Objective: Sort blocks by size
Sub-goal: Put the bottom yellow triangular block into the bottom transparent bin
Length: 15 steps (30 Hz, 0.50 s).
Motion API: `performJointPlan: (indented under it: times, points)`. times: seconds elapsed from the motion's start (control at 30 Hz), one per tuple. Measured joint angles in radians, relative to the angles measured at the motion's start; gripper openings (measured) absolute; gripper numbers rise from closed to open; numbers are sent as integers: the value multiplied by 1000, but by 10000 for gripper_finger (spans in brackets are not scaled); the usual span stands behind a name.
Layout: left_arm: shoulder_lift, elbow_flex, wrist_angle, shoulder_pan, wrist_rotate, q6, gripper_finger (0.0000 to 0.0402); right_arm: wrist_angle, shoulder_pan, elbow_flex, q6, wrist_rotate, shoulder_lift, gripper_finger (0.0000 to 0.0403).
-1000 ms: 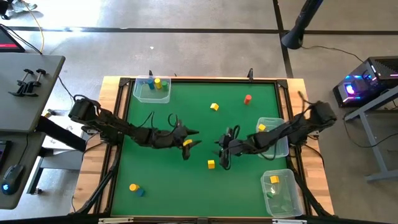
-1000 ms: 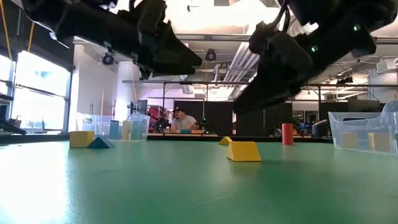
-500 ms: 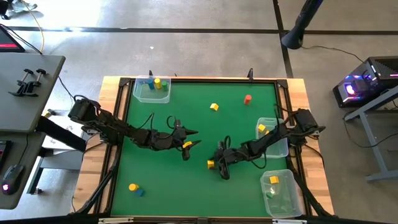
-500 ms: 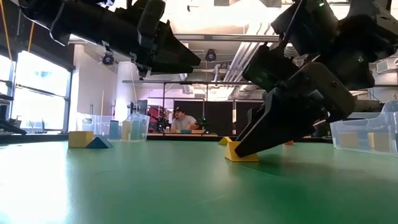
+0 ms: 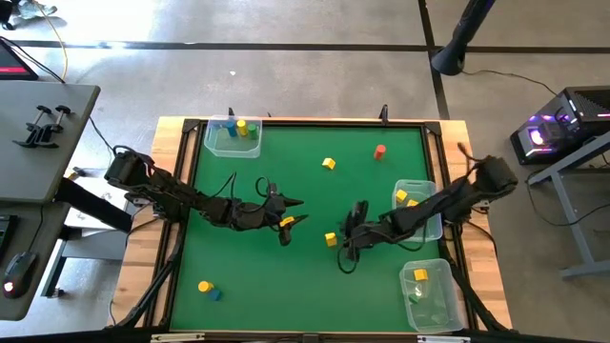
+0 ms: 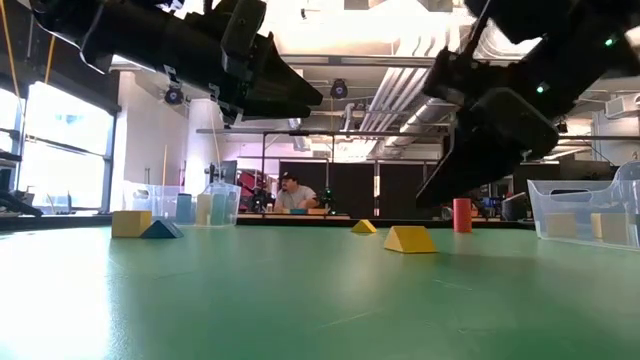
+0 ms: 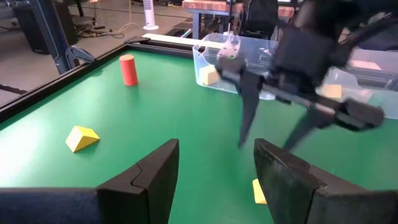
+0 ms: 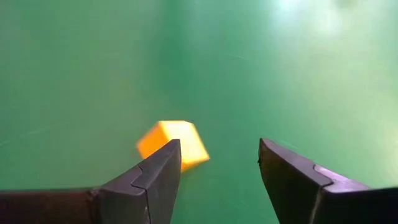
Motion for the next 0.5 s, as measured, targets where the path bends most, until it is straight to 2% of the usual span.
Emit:
performJointPlan:
  times: [0.1, 0.2, 0.4, 0.5]
  points:
    - [0, 0, 0, 0, 0, 1, 192, -47, 7, 0, 133, 63, -39, 208]
    - [0, 0, 0, 0, 0, 0, 192, -26, 19, 0, 255, 62, -34, 208]
    - [0, 0, -1, 0, 0, 0, 192, 114, 48, 5, 396, 64, 52, 208]
    - [0, 0, 0, 0, 0, 0, 192, 75, 50, 57, 426, 72, 115, 208]
